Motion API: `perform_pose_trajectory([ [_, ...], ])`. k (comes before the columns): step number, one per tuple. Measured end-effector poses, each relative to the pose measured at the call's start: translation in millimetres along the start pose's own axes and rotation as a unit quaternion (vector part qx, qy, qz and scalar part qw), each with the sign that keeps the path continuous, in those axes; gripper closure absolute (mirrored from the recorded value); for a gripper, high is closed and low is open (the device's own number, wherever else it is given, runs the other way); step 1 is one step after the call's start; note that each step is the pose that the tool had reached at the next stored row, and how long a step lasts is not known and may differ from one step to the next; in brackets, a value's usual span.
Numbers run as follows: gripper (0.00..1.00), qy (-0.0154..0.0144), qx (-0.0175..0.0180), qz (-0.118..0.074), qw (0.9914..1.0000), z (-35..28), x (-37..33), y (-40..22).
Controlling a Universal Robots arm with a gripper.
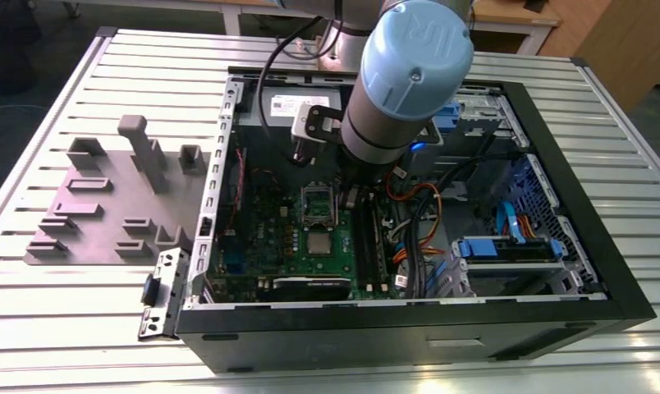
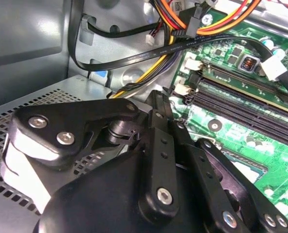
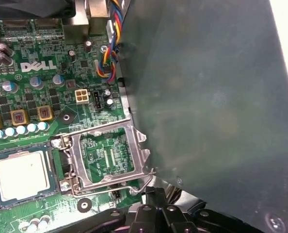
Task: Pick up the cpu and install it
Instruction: 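Close the cpu cover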
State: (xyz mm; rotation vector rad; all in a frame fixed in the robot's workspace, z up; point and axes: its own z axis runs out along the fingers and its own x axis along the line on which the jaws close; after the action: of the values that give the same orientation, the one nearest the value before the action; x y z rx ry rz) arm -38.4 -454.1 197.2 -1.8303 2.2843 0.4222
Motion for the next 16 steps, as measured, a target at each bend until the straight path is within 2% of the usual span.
perform_pose_trajectory([
  [6, 0.89, 0.0, 0.0, 0.0, 1.0, -0.8, 3.0, 0.3],
  [16, 0.89, -0.0001, 0.0, 0.0, 1.0, -4.0, 2.6, 2.9],
])
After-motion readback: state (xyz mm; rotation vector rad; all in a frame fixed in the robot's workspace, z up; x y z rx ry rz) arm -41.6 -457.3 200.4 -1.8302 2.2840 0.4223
